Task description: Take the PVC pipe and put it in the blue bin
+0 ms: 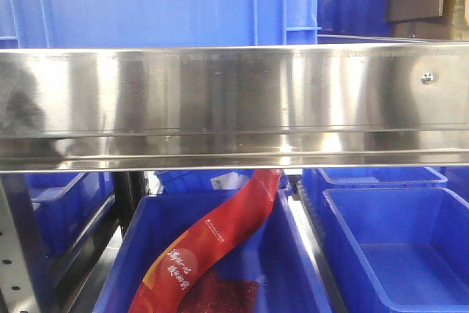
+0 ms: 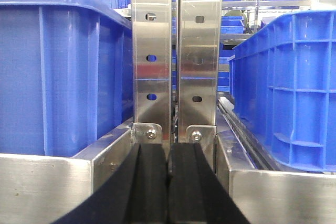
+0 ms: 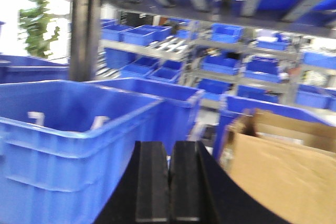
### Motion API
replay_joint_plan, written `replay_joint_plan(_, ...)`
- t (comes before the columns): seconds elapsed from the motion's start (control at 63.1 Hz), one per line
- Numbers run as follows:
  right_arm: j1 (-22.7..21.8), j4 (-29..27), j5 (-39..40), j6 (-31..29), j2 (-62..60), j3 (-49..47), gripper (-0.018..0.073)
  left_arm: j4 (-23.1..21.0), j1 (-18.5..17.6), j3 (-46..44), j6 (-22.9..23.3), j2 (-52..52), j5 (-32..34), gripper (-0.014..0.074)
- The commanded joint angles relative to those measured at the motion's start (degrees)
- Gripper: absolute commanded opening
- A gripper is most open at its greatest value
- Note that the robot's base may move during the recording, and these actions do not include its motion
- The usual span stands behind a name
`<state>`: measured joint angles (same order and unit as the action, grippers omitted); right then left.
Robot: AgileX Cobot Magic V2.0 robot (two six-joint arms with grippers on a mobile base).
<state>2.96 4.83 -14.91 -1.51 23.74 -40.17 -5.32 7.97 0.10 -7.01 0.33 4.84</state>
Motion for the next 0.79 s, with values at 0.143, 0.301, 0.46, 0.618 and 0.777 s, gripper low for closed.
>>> replay_joint_plan(0.143,-3.95,0.60,6.91,0.39,-6.41,9.14,-0.0162,-0.11,-0.15,-0.10,0.18,-0.33,0.53,-0.0111)
replay_joint_plan(0.301,-5.30,0.60,8.31,0.39,-10.13,14.85,-0.0162,-0.11,-0.15,-0.10,0.18,-0.33,0.53,-0.0111)
replay_joint_plan(0.46,-5.87,0.00,11.47,0.39,-13.98,21.09,-0.0165,-0.11,-0.15,-0.10,0.18,-0.33,0.53,-0.0111)
replay_joint_plan(0.618,-5.87,-0.74,11.47,0.39,-18.40,25.73,-0.0165,-0.11,-0.15,-0.10,0.18,-0.33,0.53,-0.0111)
replay_joint_plan(0.777,-8.12,-0.74,11.00,0.39,-22.20,28.94,-0.0165,-0.11,-0.15,-0.10,0.18,-0.33,0.53,-0.0111)
